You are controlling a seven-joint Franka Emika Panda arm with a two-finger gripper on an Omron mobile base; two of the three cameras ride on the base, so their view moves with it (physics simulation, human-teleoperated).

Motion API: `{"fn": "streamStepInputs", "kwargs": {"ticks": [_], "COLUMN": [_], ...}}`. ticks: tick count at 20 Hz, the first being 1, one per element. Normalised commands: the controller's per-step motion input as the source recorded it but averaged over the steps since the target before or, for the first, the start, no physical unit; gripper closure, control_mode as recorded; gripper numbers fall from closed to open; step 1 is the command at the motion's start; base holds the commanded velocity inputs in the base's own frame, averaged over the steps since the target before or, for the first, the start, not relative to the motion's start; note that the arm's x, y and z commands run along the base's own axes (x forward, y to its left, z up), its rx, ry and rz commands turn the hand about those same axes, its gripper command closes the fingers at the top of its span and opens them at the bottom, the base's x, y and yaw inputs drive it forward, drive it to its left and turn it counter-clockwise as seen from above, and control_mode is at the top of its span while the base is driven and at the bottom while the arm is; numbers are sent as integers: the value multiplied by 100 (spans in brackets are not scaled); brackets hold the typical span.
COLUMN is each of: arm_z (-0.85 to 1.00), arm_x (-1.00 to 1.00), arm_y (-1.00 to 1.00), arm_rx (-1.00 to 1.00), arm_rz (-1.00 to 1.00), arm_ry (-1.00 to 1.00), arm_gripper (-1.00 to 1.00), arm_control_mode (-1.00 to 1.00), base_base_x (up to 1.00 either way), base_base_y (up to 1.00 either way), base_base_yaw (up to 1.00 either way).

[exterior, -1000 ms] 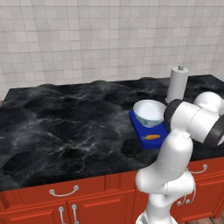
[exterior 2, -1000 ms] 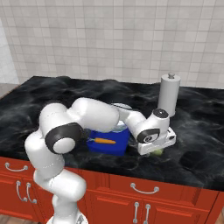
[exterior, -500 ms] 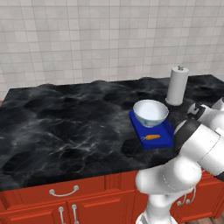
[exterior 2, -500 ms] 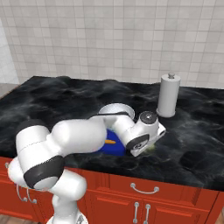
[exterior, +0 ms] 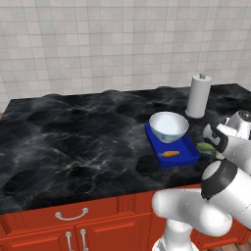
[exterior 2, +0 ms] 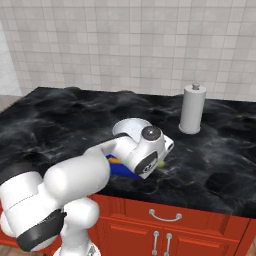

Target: Place the two vegetables and bowl onto the tray for setting up a vegetable dip station.

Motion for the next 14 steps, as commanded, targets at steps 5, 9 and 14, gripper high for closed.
{"fn": "streamStepInputs", "kwargs": {"ticks": [5,9,14], "arm_z": [23,27,14], "arm_x": [0,0,0], "arm_y": [28,18,23], "arm_rx": [-1,0,0], "arm_rz": [7,13,14], "arm_ry": [20,28,26], "arm_gripper": [100,100,100], "arm_control_mode": [-100,-100,-100], "base_base_x": [0,0,0], "base_base_y": [0,0,0], "base_base_yaw": [0,0,0]}}
